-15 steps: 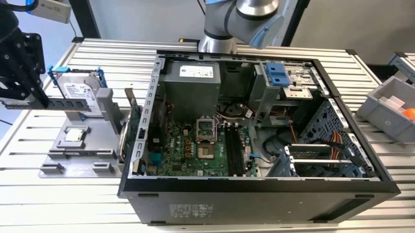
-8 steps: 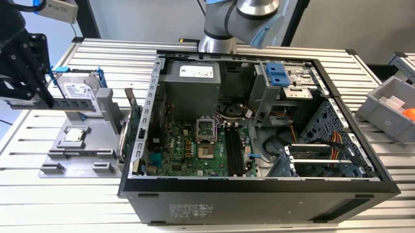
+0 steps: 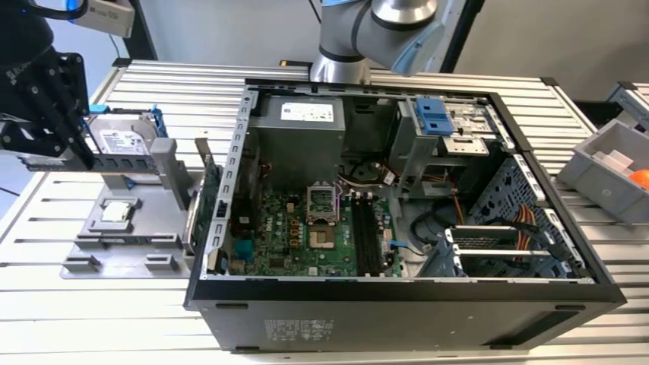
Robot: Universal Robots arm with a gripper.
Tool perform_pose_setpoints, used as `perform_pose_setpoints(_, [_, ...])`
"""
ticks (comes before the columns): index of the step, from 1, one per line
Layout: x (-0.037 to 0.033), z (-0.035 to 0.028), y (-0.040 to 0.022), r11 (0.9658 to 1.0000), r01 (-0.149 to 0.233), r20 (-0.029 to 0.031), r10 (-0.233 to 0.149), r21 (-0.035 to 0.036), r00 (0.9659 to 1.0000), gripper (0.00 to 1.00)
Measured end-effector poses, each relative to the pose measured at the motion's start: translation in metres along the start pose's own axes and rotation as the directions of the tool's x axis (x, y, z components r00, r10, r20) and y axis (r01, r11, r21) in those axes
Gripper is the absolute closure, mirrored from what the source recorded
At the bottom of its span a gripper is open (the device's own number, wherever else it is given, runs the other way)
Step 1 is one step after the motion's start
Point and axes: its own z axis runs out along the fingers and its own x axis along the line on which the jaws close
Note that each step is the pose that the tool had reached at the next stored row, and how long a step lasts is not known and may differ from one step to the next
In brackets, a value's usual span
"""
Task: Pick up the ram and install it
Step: 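Pick up the ram and move it above insertion slot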
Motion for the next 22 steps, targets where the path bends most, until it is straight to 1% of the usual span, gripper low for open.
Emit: perform_pose_setpoints(22, [-0.0006, 0.0007, -0.0270, 1.0000, 0.002, 0.0001, -0.002, 0.0000, 1.0000, 1.00])
